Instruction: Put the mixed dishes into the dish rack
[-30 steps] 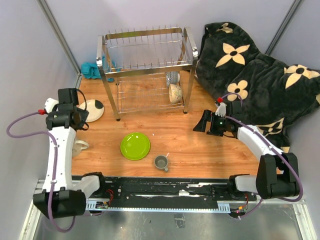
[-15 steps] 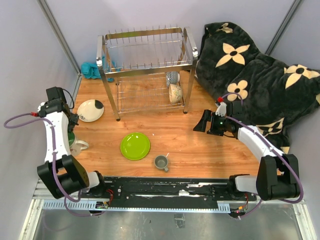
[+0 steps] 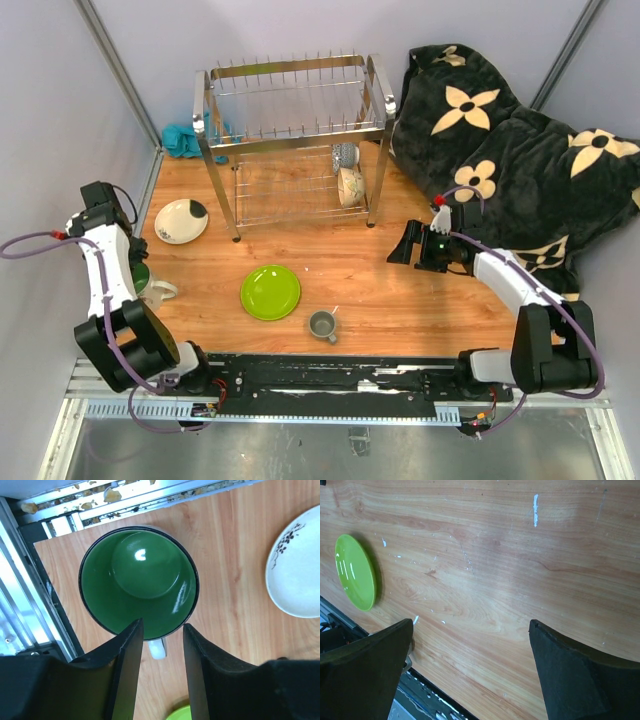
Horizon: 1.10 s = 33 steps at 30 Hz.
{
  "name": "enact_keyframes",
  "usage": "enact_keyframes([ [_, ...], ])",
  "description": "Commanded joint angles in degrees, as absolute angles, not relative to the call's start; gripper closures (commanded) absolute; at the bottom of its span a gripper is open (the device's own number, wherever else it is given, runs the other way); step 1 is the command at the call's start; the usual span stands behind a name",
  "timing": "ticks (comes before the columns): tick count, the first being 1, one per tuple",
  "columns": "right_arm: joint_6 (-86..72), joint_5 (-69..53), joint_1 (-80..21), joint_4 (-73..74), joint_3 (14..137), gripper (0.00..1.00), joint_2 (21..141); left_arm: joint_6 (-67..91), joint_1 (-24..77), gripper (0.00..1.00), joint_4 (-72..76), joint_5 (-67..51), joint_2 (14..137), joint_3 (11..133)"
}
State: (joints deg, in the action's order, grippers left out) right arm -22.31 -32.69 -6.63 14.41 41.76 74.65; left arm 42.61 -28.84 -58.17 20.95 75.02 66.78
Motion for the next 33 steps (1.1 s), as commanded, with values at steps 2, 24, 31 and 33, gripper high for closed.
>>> enact_keyframes([
  [2,-22.2,-31.7,-7.1,13.3,42.3,0.00,76.0,38.1,-29.6,0.57,-54.7,20.4,77.8,64.7],
  [24,-24.4,-31.4,-7.1,9.2,42.5,0.00,81.3,32.8,-30.6,0.56,-48.7,13.8,78.5,67.6],
  [31,-25.1,-31.2,-8.0,8.5,43.5,0.00,82.2,31.1,-30.7,0.44,-50.4,12.8,79.1,71.0],
  [33,-25.1,-31.1,-8.1,8.5,43.3,0.00,82.2,30.7,-30.7,0.43,-50.5,13.2,79.5,71.1],
])
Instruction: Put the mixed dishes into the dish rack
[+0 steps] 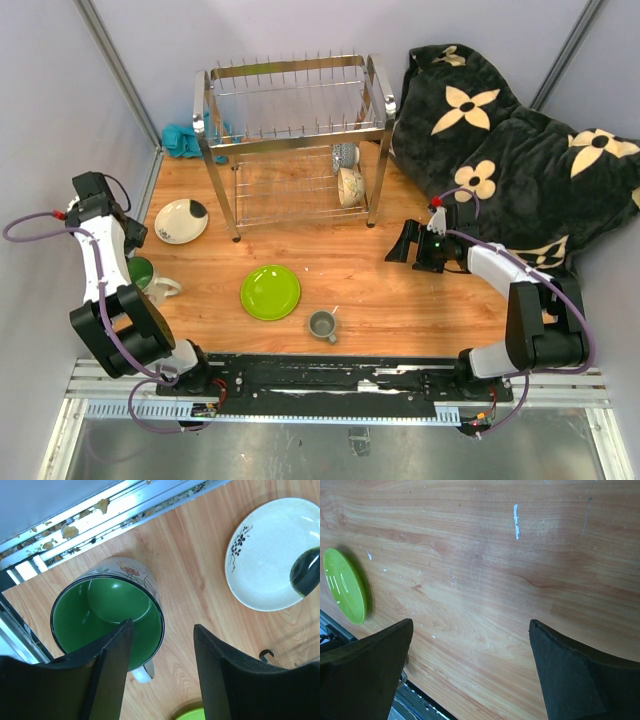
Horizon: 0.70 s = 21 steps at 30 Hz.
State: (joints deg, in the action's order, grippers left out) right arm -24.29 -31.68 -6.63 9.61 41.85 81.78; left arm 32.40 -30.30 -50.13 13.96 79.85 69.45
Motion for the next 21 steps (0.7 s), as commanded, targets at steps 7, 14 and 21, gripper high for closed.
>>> enact_keyframes([
  [7,-24.2,-30.4,-8.0,9.8,43.4,0.00,81.6,30.0,-30.8,0.43,-48.2,14.6,80.9,67.0],
  [14,-23.2,-29.5,-8.1,11.7,42.6,0.00,80.5,29.5,-30.9,0.44,-47.2,15.3,85.0,66.8],
  [21,-22.8,-29.1,-8.0,13.0,43.1,0.00,79.7,28.5,-31.3,0.51,-47.1,16.2,86.8,67.1],
])
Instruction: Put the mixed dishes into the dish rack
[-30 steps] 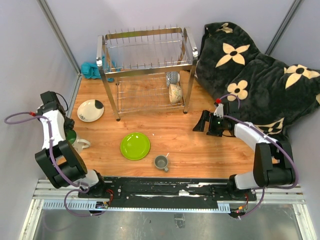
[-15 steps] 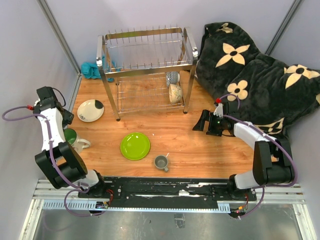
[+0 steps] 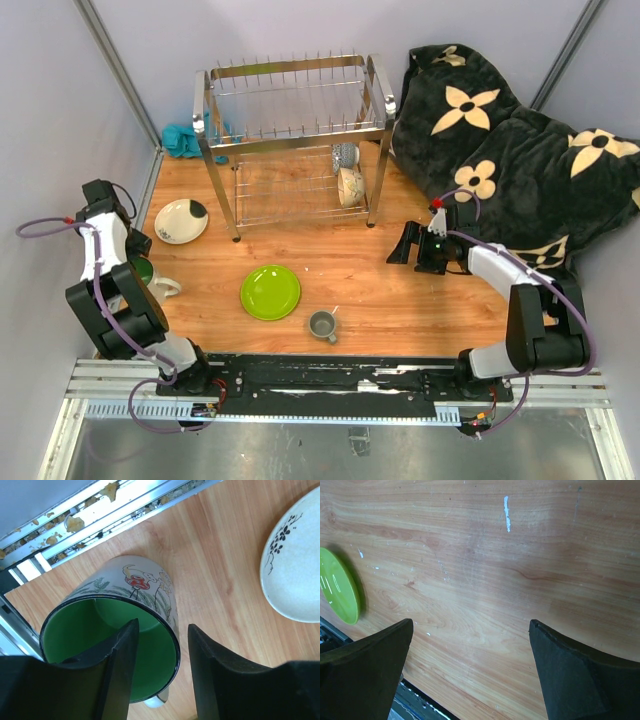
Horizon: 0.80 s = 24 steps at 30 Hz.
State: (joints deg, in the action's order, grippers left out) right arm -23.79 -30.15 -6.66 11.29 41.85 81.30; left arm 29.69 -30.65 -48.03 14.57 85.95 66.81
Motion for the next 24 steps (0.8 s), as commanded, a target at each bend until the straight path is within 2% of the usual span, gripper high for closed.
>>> enact_keyframes([
  [1,-22.8,-29.0,-8.1,13.1,43.1,0.00,79.6,28.3,-31.4,0.51,-47.0,16.2,87.1,66.9],
  [9,-23.1,-28.6,-8.1,13.6,43.1,0.00,78.8,27.0,-31.4,0.53,-46.0,16.3,88.5,65.5],
  [11,-23.1,-28.6,-8.1,13.8,43.1,0.00,78.6,26.6,-31.4,0.58,-45.8,16.3,88.9,65.3],
  [14,-23.1,-28.6,-8.1,14.3,43.3,0.00,78.0,26.2,-31.4,0.84,-45.2,15.7,89.0,64.2],
  [17,-22.7,-28.6,-8.1,15.7,44.0,0.00,77.5,26.1,-31.4,0.99,-44.4,15.1,88.9,62.9],
  [24,-22.8,-30.9,-8.1,18.3,45.1,0.02,75.0,27.0,-31.4,1.00,-42.7,8.7,86.0,63.0],
])
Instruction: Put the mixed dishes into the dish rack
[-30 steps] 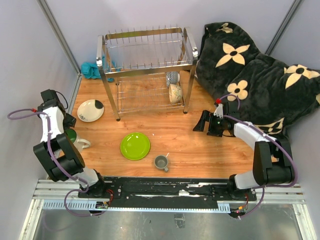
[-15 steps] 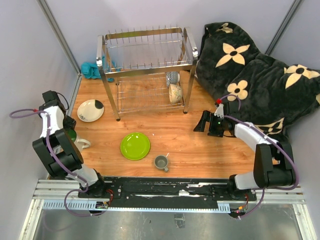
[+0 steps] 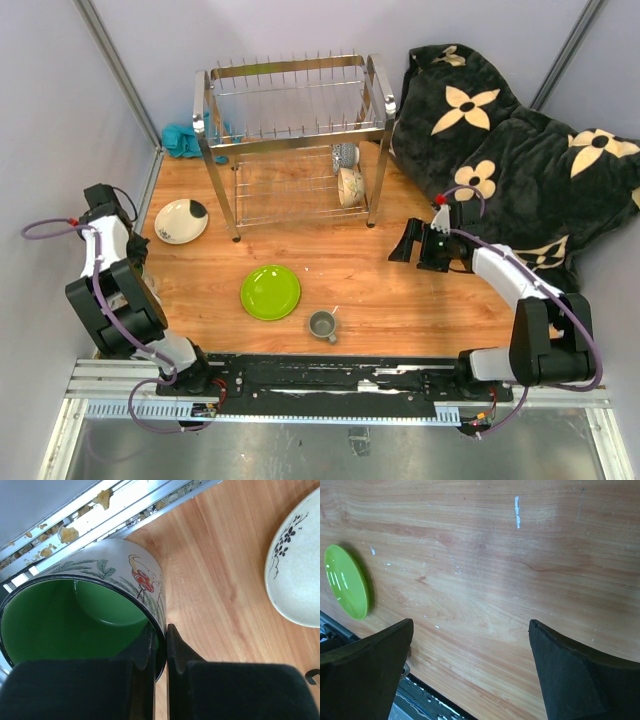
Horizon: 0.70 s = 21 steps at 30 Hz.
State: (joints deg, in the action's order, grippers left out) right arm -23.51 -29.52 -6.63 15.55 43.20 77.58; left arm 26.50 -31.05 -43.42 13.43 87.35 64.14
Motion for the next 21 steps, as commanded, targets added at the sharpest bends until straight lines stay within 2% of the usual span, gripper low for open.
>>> enact_keyframes([
  [1,-22.8,-31.4,-8.2,18.6,45.2,0.02,74.6,27.7,-31.4,1.00,-42.6,6.6,85.3,63.5],
  [10,-21.7,-33.6,-10.0,20.7,46.5,0.01,70.1,36.3,-30.1,1.00,-39.7,-9.1,75.0,66.1],
  [21,-22.7,-43.2,-15.2,14.8,47.3,0.00,68.9,39.9,-28.3,0.99,-48.5,-21.9,66.1,76.6],
])
